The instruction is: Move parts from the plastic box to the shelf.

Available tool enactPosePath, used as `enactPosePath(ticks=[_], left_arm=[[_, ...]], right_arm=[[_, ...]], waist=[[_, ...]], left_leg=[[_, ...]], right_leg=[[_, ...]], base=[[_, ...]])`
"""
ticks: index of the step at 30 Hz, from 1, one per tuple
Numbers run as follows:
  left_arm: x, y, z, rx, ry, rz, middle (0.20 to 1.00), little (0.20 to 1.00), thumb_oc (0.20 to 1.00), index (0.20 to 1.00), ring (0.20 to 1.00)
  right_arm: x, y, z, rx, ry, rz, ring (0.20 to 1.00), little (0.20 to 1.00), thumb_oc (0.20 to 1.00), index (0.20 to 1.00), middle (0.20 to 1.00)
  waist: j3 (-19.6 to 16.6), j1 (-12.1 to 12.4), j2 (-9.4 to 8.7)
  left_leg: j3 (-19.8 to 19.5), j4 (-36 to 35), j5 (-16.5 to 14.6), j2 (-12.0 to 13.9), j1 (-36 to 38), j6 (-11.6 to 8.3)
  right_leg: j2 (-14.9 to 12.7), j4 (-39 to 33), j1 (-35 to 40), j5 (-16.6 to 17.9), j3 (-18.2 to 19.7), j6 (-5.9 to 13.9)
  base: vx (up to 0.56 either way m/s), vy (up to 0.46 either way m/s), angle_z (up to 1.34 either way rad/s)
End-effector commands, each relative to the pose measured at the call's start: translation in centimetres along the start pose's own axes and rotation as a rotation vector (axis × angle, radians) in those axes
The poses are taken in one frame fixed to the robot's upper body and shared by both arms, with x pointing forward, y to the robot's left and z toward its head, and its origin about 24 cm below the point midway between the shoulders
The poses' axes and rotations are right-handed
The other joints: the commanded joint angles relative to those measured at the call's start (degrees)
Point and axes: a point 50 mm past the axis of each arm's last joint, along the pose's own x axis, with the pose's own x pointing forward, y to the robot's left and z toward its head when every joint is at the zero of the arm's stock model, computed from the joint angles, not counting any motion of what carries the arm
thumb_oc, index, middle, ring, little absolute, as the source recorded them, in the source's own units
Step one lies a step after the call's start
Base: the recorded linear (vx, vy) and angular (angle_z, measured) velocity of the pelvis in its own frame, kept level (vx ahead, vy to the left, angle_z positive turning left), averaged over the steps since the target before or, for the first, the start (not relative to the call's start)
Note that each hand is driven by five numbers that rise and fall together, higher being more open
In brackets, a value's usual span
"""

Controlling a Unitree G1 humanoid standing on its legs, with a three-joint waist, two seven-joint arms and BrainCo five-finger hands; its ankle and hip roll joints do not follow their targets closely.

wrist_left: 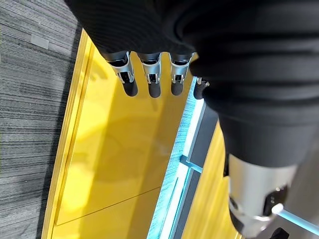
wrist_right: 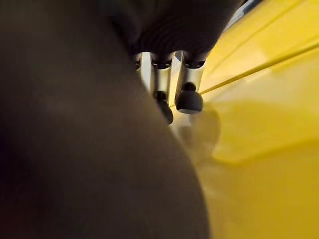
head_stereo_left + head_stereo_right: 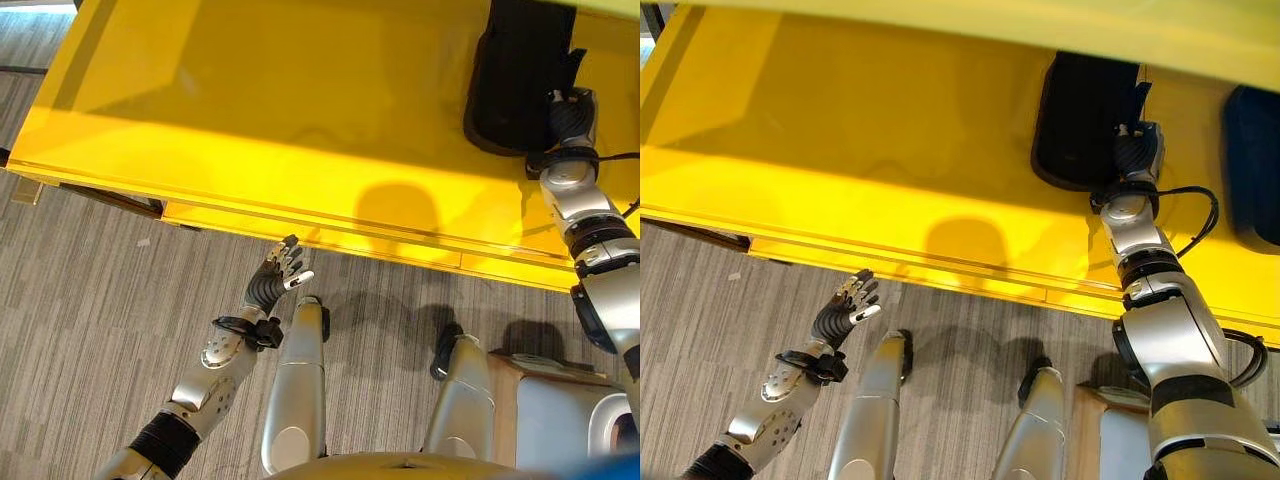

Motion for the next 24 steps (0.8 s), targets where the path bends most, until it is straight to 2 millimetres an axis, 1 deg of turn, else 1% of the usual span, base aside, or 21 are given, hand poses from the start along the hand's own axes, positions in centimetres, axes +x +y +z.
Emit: enactPosePath(ticks=[1, 6, 12, 14, 15, 24], left_arm=[[-0.1, 0.0, 1.6, -0.003, -0.095, -0.017, 1.0, 1.0, 1.0, 1.0, 1.0], [-0.2, 0.1, 1.6, -0.007, -0.1, -0.009, 1.0, 1.0, 1.0, 1.0, 1.0], [-0.3, 0.3, 1.6, -0.008, -0.099, -0.002, 1.0, 1.0, 1.0, 1.0, 1.0], [-0.3, 0.4, 1.7, -0.005, -0.102, -0.003, 1.0, 1.0, 1.0, 1.0, 1.0], [-0.4, 0.4, 1.7, -0.006, -0.105, -0.001, 1.0, 1.0, 1.0, 1.0, 1.0], [-0.5, 0.6, 1.7, -0.003, -0.103, 0.003, 1.0, 1.0, 1.0, 1.0, 1.0]], right_arm=[[-2.8, 0.5, -6.7, -0.089, 0.199, 0.056, 0.2, 0.2, 0.2, 0.2, 0.2], [-3.3, 0.8, -7.1, -0.096, 0.183, 0.078, 0.2, 0.2, 0.2, 0.2, 0.2], [-3.4, 0.4, -7.1, -0.104, 0.154, 0.075, 0.2, 0.2, 0.2, 0.2, 0.2], [-3.3, 0.1, -7.0, -0.108, 0.141, 0.066, 0.2, 0.2, 0.2, 0.2, 0.2], [-3.2, -0.1, -6.6, -0.103, 0.117, 0.063, 0.2, 0.2, 0.2, 0.2, 0.2], [-3.1, -0.5, -5.9, -0.101, 0.059, 0.062, 0.2, 0.2, 0.2, 0.2, 0.2]], waist=[[0.81, 1.59, 0.95], [0.9, 1.33, 0.81], [1.12, 1.02, 0.72], [1.05, 0.98, 0.7], [1.02, 0.88, 0.68], [0.63, 0.5, 0.39]], left_leg=[[0.23, -0.73, 0.79, 0.02, -1.37, 1.03], [0.21, -0.61, 0.74, 0.11, -1.53, 0.97], [0.32, -0.32, 0.72, 0.13, -1.79, 0.93], [0.22, -0.27, 0.74, 0.2, -1.87, 0.92], [0.21, -0.1, 0.74, 0.28, -2.02, 0.89], [0.27, 0.28, 0.59, 0.42, -2.67, 0.88]], right_leg=[[3.12, 8.44, -5.5, -2.88, -0.08, -5.15], [3.18, 8.61, -5.58, -3.04, 0.04, -5.16], [3.06, 9.11, -5.82, -3.2, 0.03, -5.21], [3.17, 9.16, -5.9, -3.23, 0.07, -5.17], [3.19, 9.23, -6.02, -3.2, 0.16, -5.16], [3.19, 9.62, -6.66, -3.29, 0.22, -5.16]], base=[[0.0, 0.0, 0.0], [0.0, 0.0, 0.0], [0.0, 0.0, 0.0], [0.0, 0.0, 0.0], [0.0, 0.0, 0.0], [0.0, 0.0, 0.0]])
